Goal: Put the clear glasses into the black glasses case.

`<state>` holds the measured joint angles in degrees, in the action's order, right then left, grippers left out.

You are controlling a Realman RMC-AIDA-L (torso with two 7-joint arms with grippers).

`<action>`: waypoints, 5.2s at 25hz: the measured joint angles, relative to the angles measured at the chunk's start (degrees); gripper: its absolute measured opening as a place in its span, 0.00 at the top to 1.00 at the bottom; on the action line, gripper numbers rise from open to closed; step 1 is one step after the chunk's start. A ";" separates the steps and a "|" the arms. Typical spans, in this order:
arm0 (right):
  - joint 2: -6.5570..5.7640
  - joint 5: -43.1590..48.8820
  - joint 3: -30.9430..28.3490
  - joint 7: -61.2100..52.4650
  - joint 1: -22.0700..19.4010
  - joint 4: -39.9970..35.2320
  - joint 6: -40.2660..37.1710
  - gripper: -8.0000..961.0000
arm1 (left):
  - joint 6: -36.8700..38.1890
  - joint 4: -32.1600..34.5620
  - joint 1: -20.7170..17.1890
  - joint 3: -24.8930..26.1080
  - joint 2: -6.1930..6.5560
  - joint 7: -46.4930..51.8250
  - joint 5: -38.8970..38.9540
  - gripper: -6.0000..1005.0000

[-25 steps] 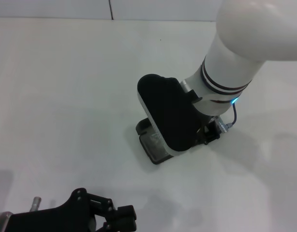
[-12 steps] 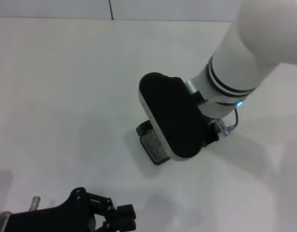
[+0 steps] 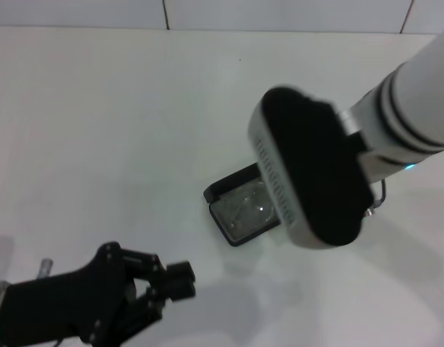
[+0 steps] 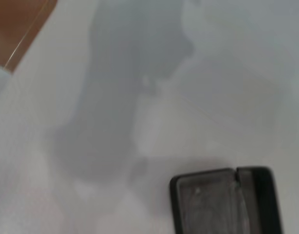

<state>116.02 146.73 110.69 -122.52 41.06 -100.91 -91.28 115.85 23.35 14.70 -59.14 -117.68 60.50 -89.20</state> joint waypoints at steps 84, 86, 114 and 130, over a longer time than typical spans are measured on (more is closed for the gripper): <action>-0.45 -75.23 -90.04 34.02 -26.62 58.59 -14.44 0.67 | -43.88 -14.82 28.20 7.49 -3.08 11.26 -9.71 0.79; -0.46 -75.14 -90.04 34.01 -26.57 58.72 -14.62 0.67 | -43.57 -15.01 28.19 6.57 -3.08 10.62 -9.75 0.79; -0.19 -58.46 -69.96 46.09 -22.03 61.01 -20.33 0.63 | -1.89 9.73 13.35 3.62 -1.40 0.21 0.19 0.67; 0.13 -62.39 -50.00 48.80 -8.29 72.25 -16.17 0.23 | 0.13 10.90 5.88 4.08 6.64 7.26 2.70 0.29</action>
<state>116.16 84.33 60.70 -73.72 32.77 -28.66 -107.44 115.97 34.25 20.58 -55.06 -111.04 67.77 -86.51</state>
